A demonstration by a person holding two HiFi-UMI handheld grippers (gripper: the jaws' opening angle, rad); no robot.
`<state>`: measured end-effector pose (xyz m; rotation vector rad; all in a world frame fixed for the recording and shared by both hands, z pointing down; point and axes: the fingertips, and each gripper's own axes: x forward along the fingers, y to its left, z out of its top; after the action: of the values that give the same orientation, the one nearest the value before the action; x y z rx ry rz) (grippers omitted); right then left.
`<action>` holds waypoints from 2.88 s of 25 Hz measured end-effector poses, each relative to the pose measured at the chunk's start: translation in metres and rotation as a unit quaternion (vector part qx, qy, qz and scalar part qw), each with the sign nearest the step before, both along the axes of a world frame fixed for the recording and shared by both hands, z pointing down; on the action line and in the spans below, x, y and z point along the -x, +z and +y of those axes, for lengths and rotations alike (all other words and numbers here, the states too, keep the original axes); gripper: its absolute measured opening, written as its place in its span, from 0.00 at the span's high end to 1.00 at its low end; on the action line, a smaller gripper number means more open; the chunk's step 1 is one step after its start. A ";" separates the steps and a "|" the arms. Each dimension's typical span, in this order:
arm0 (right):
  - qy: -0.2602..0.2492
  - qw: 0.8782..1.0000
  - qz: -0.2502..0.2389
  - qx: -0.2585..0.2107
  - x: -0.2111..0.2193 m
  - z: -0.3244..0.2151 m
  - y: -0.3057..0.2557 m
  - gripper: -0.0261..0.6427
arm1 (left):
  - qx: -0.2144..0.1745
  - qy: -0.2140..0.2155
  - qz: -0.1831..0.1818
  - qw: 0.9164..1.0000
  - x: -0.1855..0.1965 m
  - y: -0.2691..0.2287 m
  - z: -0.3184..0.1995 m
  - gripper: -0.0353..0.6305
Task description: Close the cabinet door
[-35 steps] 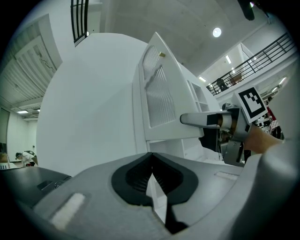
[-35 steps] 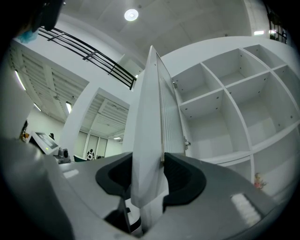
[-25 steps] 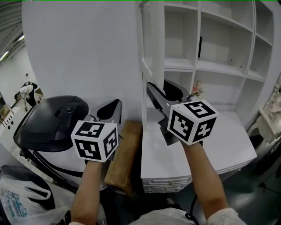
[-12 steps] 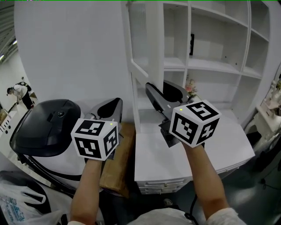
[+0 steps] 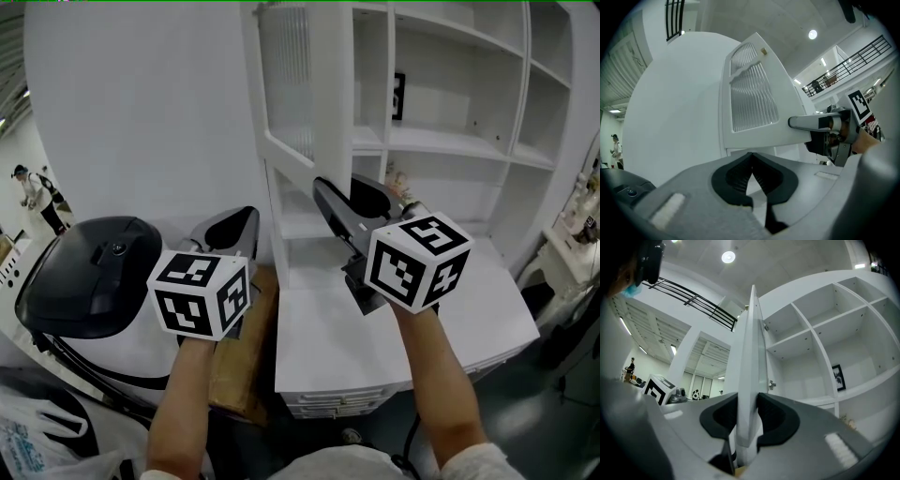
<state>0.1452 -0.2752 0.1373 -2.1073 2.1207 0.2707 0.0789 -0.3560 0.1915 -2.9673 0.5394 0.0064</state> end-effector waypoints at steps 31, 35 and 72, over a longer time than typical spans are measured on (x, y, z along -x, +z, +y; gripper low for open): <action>-0.010 1.000 -0.026 -0.006 -0.097 0.009 0.001 0.84 | 0.000 -0.004 0.004 1.000 -0.087 -0.003 0.017 0.96; -0.007 0.999 -0.033 -0.008 -0.111 0.008 0.000 0.83 | -0.001 -0.005 0.004 1.000 -0.099 -0.005 0.021 0.96; 0.036 0.999 0.004 -0.009 -0.206 -0.022 -0.001 0.71 | -0.012 -0.036 0.005 0.999 -0.178 -0.009 -0.003 0.96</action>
<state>0.3515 -0.2973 0.1360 -2.1794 2.0412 0.3061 0.2568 -0.3586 0.1830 -2.9234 0.6423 0.0195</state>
